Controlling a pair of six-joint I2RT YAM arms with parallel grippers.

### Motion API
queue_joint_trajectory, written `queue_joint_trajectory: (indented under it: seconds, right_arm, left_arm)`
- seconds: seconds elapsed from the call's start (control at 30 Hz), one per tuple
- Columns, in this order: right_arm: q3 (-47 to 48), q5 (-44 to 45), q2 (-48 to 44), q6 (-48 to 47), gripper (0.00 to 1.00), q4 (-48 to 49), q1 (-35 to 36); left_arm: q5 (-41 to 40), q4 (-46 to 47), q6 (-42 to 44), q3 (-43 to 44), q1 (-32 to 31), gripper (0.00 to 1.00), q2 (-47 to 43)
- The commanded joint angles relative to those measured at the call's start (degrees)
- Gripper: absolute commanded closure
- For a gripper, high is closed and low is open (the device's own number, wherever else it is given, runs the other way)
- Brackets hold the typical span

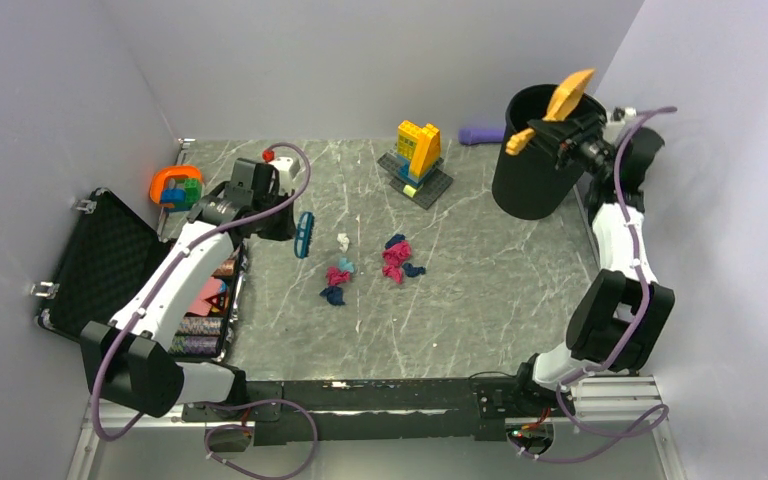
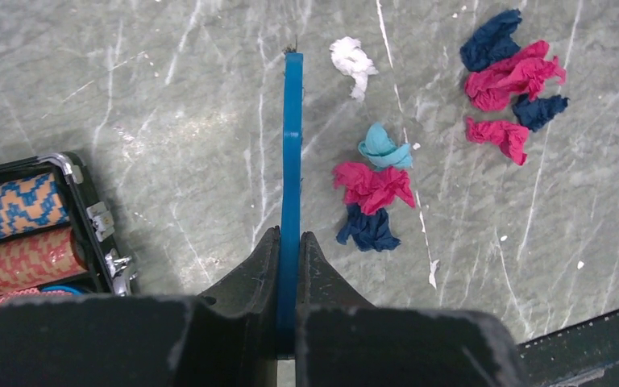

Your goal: Sweep away the paper scraps from the table

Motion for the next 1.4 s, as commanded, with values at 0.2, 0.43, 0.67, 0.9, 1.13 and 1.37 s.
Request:
queue_joint_trajectory:
  seconds: [0.2,0.43,0.67,0.9,1.13,1.37]
  right_arm:
    - [22.5,21.57,-2.94,-53.81,1.0,-58.43,31.23]
    - [13.74,53.71,0.68,-61.49,1.0,-74.46,55.44]
    - [4.96,73.58,0.48,-55.06,1.0,-82.51,60.0]
    - [1.12,76.88,4.45,-51.12,1.0,-82.89,58.01]
    - [2.5,68.77,12.67,-51.5,1.0,-75.69,59.04]
    - [13.67,63.9,18.2,-53.55,1.0,-75.21,67.57]
  left_arm:
    - [-1.09,2.51,-2.27,2.61,0.14,1.0,-3.1]
    - [0.24,3.7,-2.2,2.18,0.09,1.0,-3.13]
    - [7.0,5.09,-3.23,1.87,0.16,1.0,-1.25]
    - [12.22,6.49,-4.03,1.98,0.0,1.0,-0.59]
    - [9.87,4.88,-2.96,3.13,0.0,1.0,-0.54]
    - [7.31,3.68,-2.6,3.79,0.01,1.0,0.08]
